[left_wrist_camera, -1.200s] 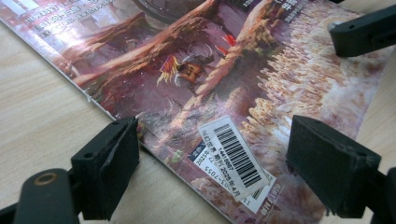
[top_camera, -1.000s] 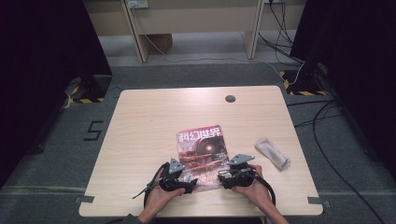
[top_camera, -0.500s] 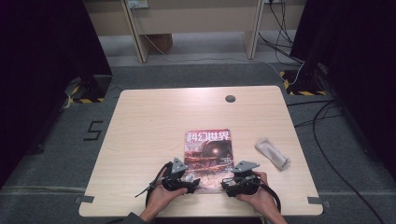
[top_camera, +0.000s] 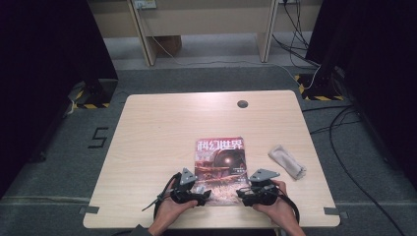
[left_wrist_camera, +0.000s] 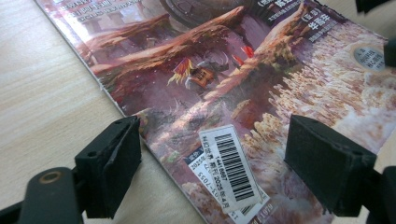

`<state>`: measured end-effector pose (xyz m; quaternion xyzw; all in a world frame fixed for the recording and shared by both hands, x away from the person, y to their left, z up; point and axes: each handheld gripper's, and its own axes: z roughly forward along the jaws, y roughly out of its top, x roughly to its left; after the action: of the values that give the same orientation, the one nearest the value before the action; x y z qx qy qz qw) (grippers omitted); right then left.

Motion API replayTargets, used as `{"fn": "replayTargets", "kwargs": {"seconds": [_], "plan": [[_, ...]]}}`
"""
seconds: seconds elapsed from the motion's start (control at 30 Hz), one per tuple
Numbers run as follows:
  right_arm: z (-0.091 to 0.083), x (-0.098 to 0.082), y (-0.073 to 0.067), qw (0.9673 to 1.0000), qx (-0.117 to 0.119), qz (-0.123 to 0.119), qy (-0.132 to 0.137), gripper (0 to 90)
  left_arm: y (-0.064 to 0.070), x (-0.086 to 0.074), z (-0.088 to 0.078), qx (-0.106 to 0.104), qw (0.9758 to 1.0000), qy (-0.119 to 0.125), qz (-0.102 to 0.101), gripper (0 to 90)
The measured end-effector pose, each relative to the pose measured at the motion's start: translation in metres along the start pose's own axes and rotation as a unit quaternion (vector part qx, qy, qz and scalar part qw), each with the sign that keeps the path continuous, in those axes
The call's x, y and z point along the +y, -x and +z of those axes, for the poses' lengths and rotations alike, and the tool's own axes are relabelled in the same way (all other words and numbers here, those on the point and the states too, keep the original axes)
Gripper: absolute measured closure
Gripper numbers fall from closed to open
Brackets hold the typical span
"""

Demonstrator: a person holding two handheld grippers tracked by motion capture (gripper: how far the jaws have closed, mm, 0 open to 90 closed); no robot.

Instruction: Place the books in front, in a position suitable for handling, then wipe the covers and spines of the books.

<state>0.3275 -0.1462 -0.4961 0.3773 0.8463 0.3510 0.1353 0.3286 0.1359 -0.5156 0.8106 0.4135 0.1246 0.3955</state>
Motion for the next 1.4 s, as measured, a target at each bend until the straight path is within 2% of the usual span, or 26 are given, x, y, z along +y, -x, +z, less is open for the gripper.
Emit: {"fn": "replayTargets", "kwargs": {"seconds": [0.07,0.13,0.2,0.27,0.3,0.47,0.63,0.83,0.93,1.07,1.23,1.4], "plan": [[-0.005,0.002,0.007,0.9996,-0.021,-0.003,0.017,31.3,-0.001,-0.001,-0.004,-0.001,1.0,0.002,-0.002,17.6],[-0.01,0.002,0.017,0.9982,-0.053,-0.009,0.028,31.1,-0.001,-0.004,-0.01,-0.002,1.0,0.006,-0.003,17.7],[-0.014,0.002,0.027,0.9963,-0.08,-0.004,0.033,30.6,-0.002,-0.006,-0.016,-0.003,0.9999,0.01,-0.006,17.6],[-0.021,0.001,0.041,0.9943,-0.094,0.018,0.048,29.9,-0.003,-0.007,-0.023,-0.004,0.9998,0.014,-0.009,17.6],[-0.021,0.001,0.041,0.9943,-0.094,0.018,0.048,29.9,-0.004,-0.008,-0.026,-0.004,0.9998,0.016,-0.01,17.6],[-0.028,-0.003,0.061,0.9905,-0.124,0.036,0.045,30.0,-0.004,-0.016,-0.042,-0.003,0.9998,0.018,-0.001,17.4],[-0.033,-0.007,0.079,0.986,-0.151,0.054,0.044,30.7,-0.005,-0.021,-0.055,-0.001,0.9997,0.026,-0.004,17.4],[-0.034,-0.011,0.087,0.9837,-0.159,0.071,0.044,30.9,-0.004,-0.023,-0.058,-0.005,0.9997,0.025,-0.002,17.4],[-0.036,-0.013,0.089,0.983,-0.164,0.071,0.042,30.9,-0.003,-0.024,-0.057,-0.006,0.9997,0.023,0.001,17.4],[-0.036,-0.013,0.098,0.9792,-0.179,0.085,0.044,31.2,-0.002,-0.025,-0.056,-0.008,0.9998,0.016,0.004,17.4],[-0.035,-0.012,0.109,0.9758,-0.193,0.09,0.049,32.8,-0.002,-0.026,-0.056,-0.006,0.9999,0.013,0.006,17.4],[-0.028,-0.012,0.119,0.975,-0.2,0.089,0.035,37.6,-0.003,-0.026,-0.053,-0.003,0.9999,0.009,0.007,17.4]]}}
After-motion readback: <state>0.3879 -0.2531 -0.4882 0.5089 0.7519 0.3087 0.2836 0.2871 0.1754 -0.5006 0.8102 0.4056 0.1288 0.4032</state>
